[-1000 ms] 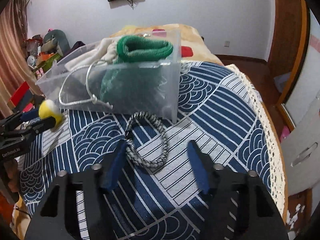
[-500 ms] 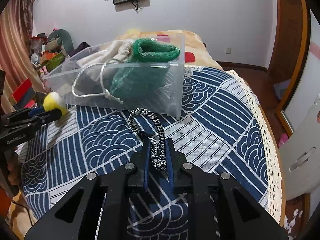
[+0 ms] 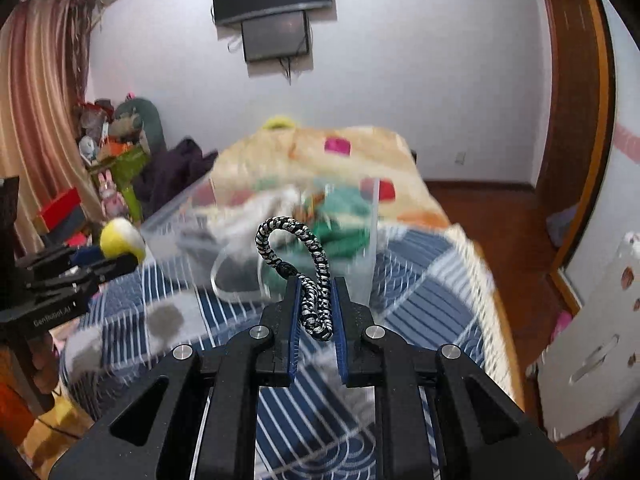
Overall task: Organize soft objects
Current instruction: 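Drop braided bracelet with right tool while left tool drops yellow ball into box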
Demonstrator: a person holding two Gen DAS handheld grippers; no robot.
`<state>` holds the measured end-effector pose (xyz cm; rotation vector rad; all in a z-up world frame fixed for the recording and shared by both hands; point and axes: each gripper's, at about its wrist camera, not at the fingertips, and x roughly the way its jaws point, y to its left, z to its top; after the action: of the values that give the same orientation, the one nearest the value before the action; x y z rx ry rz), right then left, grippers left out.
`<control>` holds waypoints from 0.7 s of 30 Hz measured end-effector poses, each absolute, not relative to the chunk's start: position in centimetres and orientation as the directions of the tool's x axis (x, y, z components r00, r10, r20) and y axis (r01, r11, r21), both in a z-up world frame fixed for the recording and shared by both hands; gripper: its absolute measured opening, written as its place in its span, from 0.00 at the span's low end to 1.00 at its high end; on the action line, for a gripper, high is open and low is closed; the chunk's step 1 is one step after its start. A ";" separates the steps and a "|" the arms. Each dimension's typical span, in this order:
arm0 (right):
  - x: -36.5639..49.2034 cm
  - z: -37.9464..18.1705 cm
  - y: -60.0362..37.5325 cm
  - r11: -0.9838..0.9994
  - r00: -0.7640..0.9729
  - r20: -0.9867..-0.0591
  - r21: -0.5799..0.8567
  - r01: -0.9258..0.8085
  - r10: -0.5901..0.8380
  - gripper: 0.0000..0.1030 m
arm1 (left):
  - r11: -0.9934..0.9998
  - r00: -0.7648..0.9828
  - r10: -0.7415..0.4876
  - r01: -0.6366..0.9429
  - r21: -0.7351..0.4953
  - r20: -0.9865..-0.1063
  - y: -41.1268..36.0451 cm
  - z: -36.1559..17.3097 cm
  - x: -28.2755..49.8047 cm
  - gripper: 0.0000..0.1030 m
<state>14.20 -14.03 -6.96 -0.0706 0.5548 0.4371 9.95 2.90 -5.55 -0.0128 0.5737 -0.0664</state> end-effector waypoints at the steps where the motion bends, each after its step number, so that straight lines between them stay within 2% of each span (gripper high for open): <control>1: 14.4 -6.3 -13.9 0.905 0.768 -0.511 0.052 -0.421 0.387 0.13 | 0.998 0.841 -0.066 0.058 -0.031 -0.537 2.9 -5.2 10.1 0.40; 10: 16.8 -4.6 -11.3 0.897 0.787 -0.458 0.054 -0.438 0.412 0.13 | 0.998 0.851 -0.062 0.046 -0.044 -0.522 3.1 -3.6 14.2 0.40; 21: 21.5 -6.3 -10.0 0.923 0.771 -0.537 0.043 -0.382 0.343 0.13 | 0.998 0.798 -0.037 0.058 0.016 -0.602 2.6 -6.4 18.9 0.40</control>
<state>21.46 -9.99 -6.34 -0.0698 0.5681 0.3934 18.95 2.64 -6.44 0.0336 0.6456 -0.0506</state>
